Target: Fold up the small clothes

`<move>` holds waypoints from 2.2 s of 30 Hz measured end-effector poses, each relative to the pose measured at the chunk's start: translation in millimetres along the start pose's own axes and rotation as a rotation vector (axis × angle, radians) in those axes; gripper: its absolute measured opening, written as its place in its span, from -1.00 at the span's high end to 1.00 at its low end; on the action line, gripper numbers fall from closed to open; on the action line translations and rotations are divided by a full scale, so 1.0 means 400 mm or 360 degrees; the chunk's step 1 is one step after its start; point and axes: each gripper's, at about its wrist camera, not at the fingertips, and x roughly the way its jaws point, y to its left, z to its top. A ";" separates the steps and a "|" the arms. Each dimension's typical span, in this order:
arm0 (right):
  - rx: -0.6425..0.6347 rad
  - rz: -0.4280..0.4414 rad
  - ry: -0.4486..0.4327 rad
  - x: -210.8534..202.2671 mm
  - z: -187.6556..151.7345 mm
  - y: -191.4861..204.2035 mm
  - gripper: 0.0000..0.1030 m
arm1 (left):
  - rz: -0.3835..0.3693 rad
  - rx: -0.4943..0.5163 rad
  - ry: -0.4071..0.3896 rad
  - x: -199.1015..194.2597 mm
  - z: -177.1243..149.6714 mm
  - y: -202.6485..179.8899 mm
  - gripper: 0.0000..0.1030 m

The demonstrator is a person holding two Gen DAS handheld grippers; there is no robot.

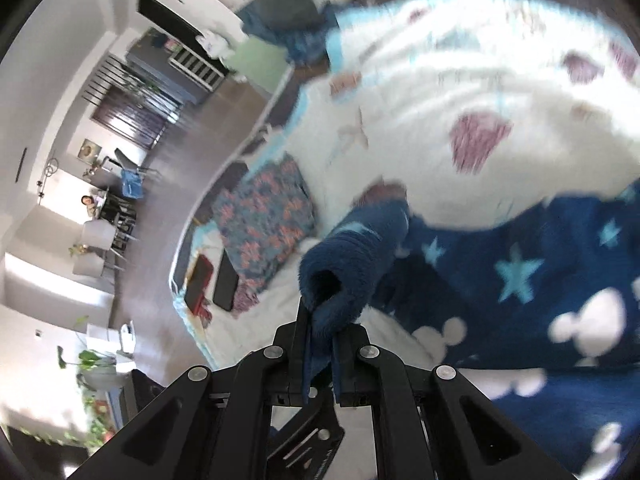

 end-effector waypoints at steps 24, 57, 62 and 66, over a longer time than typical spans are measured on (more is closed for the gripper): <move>0.0150 -0.0206 -0.0194 -0.512 -0.186 -0.364 0.87 | -0.0310 0.0100 0.0149 0.017 -0.001 -0.591 0.72; 0.0053 -0.1113 -0.0131 -0.462 -0.342 -0.652 0.32 | -0.0305 0.0380 0.0250 0.037 -0.056 -0.554 -0.64; 0.0178 -0.0656 -0.0366 -0.497 -0.370 -0.615 0.23 | -0.0244 0.0120 0.0354 0.114 -0.003 -0.370 -0.64; 0.0116 -0.0605 -0.0226 -0.357 -0.369 -0.598 0.23 | -0.0170 -0.0059 0.0527 0.224 -0.065 -0.281 -0.57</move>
